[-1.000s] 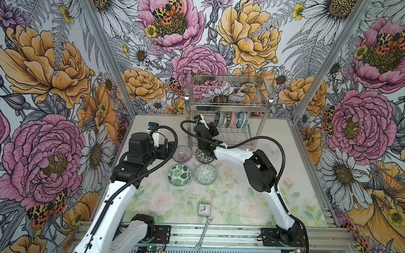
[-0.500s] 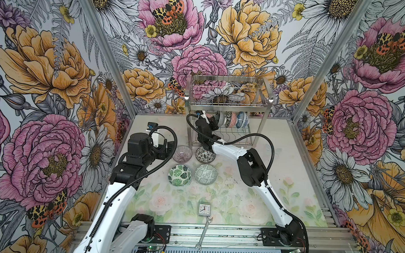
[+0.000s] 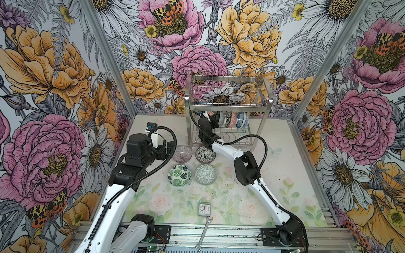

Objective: Load the bowls into the dish rack
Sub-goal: 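Lower the pink bowl upright into the rack slot nearest the robot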

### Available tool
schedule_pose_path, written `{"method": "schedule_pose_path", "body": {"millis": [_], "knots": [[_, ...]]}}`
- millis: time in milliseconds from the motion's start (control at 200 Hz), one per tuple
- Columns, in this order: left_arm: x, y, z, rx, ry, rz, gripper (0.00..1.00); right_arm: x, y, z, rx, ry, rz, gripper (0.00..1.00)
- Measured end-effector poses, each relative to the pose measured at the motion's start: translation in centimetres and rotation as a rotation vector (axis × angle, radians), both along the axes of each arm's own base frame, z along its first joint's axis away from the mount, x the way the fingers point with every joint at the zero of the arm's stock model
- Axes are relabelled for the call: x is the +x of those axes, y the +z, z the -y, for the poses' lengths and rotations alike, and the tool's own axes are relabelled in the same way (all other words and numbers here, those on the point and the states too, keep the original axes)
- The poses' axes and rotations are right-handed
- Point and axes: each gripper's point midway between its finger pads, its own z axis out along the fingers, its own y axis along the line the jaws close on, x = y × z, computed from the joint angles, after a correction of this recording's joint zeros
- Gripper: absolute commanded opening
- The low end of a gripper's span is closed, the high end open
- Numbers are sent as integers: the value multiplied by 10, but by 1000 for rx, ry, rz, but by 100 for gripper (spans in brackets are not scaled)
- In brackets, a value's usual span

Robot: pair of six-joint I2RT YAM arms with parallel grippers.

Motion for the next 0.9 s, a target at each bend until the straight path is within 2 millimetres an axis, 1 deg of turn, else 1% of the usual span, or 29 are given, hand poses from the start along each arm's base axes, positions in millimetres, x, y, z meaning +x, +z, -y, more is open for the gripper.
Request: {"method": "schedule_pose_path", "body": {"millis": [155,290,656,901], "knots": [[-1,-3,0,1,-1,-5,99,5,-1,-4,10,27,9,0],[-2,-5,0,1,0,-7,99,8,-1,-3,10,41,9,0],[-6,2,0,-2,-2,16,99,16,-1,5,-7,45,16,0],[-6,3,-1,-2,0,20,99,22,-4,16,-24,28,18,0]]}}
